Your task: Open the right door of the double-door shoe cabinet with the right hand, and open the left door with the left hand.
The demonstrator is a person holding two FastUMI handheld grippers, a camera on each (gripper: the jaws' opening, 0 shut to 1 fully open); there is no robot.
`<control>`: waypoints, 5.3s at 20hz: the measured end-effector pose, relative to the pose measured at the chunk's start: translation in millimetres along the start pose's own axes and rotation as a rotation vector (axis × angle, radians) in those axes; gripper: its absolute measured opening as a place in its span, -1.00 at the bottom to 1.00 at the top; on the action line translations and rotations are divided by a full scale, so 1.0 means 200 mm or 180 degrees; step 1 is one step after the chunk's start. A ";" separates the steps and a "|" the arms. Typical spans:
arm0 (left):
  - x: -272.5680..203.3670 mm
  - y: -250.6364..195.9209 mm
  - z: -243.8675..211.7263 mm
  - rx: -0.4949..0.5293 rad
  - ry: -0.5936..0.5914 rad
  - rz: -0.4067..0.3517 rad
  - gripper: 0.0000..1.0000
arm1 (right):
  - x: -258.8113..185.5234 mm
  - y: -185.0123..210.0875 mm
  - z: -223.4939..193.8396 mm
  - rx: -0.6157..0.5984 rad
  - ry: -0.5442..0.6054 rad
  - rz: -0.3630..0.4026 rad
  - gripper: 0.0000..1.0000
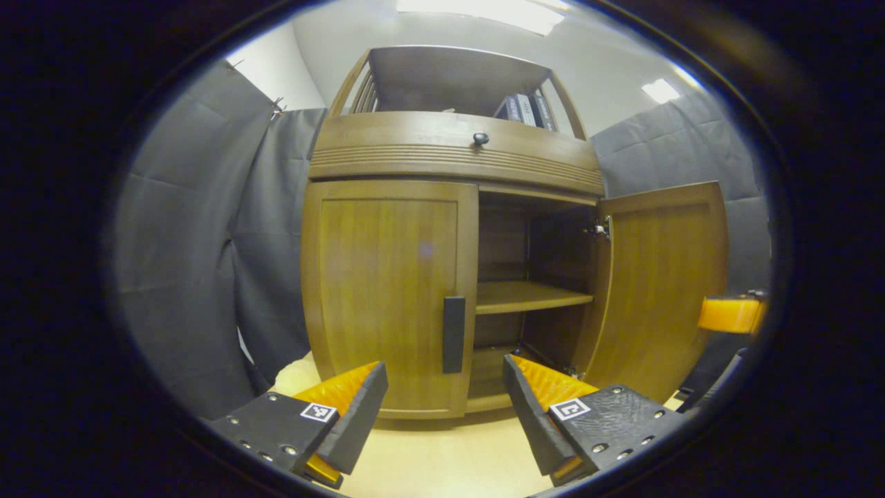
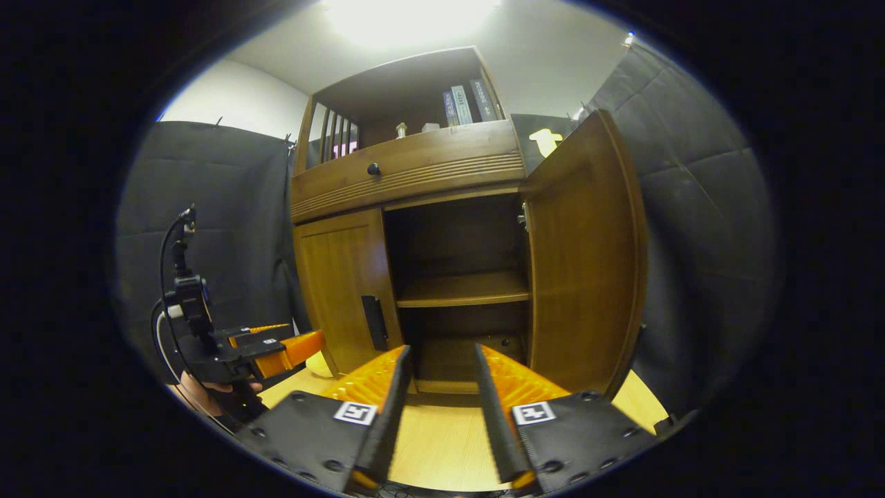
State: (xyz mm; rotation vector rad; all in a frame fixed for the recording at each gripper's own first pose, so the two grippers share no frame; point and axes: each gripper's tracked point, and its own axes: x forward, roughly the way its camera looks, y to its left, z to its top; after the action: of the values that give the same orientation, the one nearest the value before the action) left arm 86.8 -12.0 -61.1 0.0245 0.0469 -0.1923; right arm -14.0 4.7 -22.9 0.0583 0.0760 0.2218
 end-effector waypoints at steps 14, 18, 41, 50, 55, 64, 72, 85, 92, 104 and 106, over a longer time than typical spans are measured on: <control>0.09 -0.02 -0.04 0.0040 0.0233 0.0098 0.93 | 0.33 -0.07 -0.13 -0.0297 0.0217 -0.0221 0.95; 0.09 0.03 0.02 -0.0047 0.0299 0.0119 0.89 | 0.47 -0.07 -0.19 -0.0337 0.0282 -0.0106 0.96; 0.02 -0.01 0.10 -0.0013 0.0290 0.0054 -0.88 | 0.76 -0.09 -0.17 -0.0265 0.0274 -0.0088 0.86; -0.22 0.02 0.09 -0.0047 0.0276 -0.0090 -0.88 | 0.63 -0.02 -0.21 -0.0220 0.0236 -0.0227 0.86; -0.37 0.06 0.09 -0.0040 0.0243 -0.0100 -0.89 | 0.56 0.05 -0.26 -0.0181 0.0265 -0.0237 0.86; -0.60 0.18 0.08 -0.0003 0.0176 -0.0080 -0.89 | 0.49 0.13 -0.29 -0.0121 0.0245 -0.0212 0.86; -0.75 0.28 0.12 -0.0010 0.0140 0.0067 -0.89 | 0.49 0.16 -0.32 -0.0147 0.0259 -0.0112 0.86; -1.06 0.59 0.10 0.0017 -0.0061 0.0056 -0.91 | 0.48 0.18 -0.35 -0.0231 0.0252 -0.0064 0.84; -1.17 0.84 0.11 0.0057 -0.0188 -0.0182 -0.91 | 0.45 0.14 -0.36 -0.0294 0.0249 -0.0193 0.84; -1.21 1.40 0.19 0.0168 -0.0129 -0.0267 -0.95 | 0.41 -0.11 -0.25 -0.0427 0.0340 -0.0547 0.95; -1.23 1.41 0.20 0.0153 -0.0077 -0.0169 -0.95 | 0.40 -0.18 -0.19 -0.0425 0.0258 -0.0626 0.84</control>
State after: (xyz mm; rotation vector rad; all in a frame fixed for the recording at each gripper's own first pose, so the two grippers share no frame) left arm -98.4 309.5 -3.5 0.0689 0.0188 -0.2469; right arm 68.0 -11.1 -68.9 -0.0908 0.1467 0.0323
